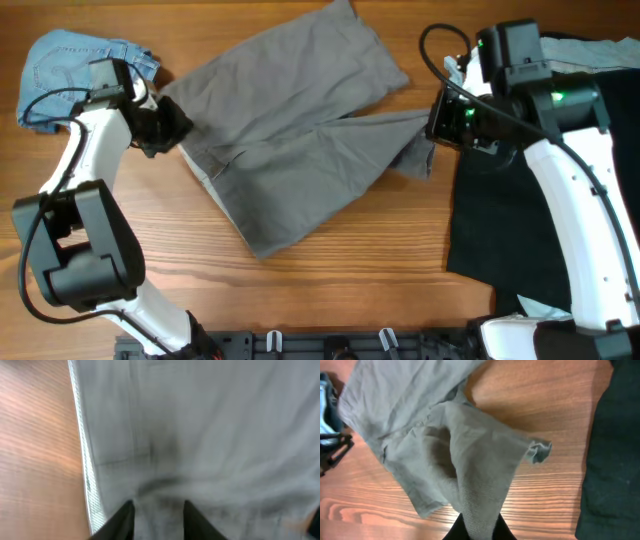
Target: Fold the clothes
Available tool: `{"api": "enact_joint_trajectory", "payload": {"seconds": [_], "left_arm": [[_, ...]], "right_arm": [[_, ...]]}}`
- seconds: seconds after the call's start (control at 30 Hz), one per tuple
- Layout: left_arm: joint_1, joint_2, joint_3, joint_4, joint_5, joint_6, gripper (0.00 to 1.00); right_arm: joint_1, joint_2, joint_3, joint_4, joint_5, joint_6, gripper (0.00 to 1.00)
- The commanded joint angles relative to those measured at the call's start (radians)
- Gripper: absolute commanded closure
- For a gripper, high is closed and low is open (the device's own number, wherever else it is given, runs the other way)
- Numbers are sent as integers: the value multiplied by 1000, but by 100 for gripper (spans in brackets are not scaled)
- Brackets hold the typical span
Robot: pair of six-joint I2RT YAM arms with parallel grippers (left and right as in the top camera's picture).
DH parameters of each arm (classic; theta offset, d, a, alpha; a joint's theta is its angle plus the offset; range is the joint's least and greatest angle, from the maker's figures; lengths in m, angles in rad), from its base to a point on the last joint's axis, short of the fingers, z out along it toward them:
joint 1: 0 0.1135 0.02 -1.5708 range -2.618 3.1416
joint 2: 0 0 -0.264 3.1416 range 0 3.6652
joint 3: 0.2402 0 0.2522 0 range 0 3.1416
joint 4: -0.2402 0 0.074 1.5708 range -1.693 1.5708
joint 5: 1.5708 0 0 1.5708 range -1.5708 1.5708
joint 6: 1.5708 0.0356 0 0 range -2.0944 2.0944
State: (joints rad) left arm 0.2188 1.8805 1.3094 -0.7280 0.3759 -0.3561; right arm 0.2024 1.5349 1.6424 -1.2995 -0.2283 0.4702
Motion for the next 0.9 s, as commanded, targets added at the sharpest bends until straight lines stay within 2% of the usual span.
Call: {"api": "enact_joint_trajectory", "payload": {"seconds": [0.0,0.17,0.3,0.4,0.53,0.63,0.77,0.87], "left_arm": [[-6,-69,15,-225,135,150,64],[-79,-88,-9,-536,167,253,60],[-215,-108,-134,-588,192,222,53],[-278,-124,-243,-528,179,109,53],[-291,-203,-430,-412,180,-24,55],[-295,-297,-529,-309,112,-131,45],[-334,-330,-615,-109,82,-241,39],[-362,-327,-659,-56,44,-295,37]], "right_arm": [[5,56,0,5,-4,13,96],[6,109,0,10,4,27,96],[6,113,0,17,4,26,96],[6,113,0,17,4,26,96],[6,113,0,15,6,-2,96],[6,113,0,17,8,-20,96],[6,113,0,17,8,-26,96],[6,113,0,16,8,-26,96]]}}
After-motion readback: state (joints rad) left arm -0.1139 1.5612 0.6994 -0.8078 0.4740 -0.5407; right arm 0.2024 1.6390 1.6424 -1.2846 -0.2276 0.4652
